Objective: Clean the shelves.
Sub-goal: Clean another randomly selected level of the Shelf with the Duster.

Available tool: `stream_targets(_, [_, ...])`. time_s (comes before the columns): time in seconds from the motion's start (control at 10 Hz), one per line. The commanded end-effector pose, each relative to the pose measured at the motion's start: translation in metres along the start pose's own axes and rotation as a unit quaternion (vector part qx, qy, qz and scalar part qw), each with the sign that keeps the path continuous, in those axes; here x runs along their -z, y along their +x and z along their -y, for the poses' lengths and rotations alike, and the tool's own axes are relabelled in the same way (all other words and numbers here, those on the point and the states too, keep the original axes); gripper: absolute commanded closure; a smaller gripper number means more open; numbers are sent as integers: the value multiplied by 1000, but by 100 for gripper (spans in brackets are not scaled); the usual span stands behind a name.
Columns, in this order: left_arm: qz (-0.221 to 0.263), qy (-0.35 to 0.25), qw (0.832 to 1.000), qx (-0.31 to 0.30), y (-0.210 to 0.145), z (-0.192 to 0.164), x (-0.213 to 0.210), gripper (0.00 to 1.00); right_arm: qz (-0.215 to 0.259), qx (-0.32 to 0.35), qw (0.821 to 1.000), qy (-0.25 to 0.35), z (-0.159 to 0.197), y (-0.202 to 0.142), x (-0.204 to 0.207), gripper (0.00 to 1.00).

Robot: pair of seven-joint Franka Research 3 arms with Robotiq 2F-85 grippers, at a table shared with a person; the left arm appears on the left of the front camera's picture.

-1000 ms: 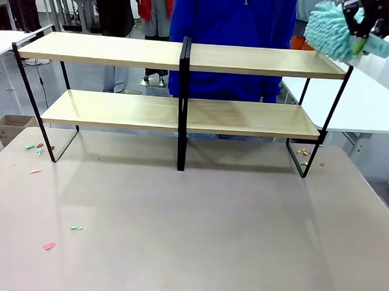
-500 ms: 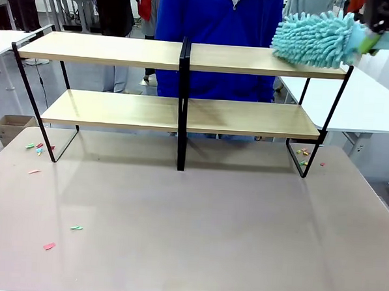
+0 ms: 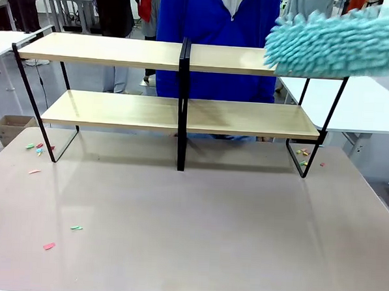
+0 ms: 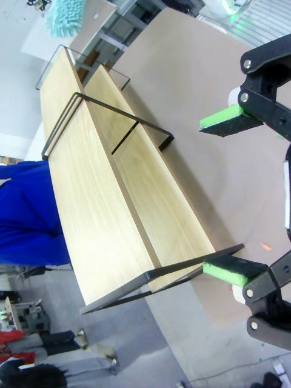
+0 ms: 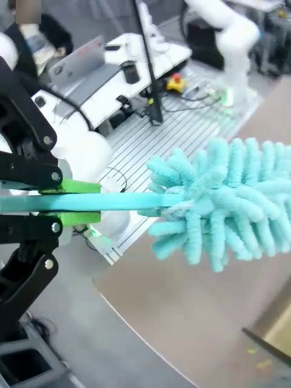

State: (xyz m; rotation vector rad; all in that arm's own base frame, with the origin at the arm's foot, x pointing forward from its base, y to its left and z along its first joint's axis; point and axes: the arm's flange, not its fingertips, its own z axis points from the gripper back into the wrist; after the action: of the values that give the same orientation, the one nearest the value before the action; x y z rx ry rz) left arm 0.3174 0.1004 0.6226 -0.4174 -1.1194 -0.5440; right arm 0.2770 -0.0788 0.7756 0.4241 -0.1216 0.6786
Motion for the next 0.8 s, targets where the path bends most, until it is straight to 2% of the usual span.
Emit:
stream_targets(0.0, [-7,5,1000,-4,1,1,-1,0,72,-99,991,56,18,-50,-24,88])
stream_targets(0.3, [-7,5,1000,-4,1,1,-1,0,191,-158,963,103,62,-109,-26,88])
stream_targets(0.4, [-7,5,1000,-4,1,1,-1,0,268,-130,949,102,73,-120,-24,88])
stream_targets(0.5, [-7,5,1000,-4,1,1,-1,0,326,-131,929,111,81,-130,-20,88])
stream_targets(0.6, [-7,5,1000,-4,1,1,-1,0,208,-125,967,78,66,-127,-34,88])
stream_targets(0.7, [-7,5,1000,-4,1,1,-1,0,208,-125,967,78,66,-127,-34,88])
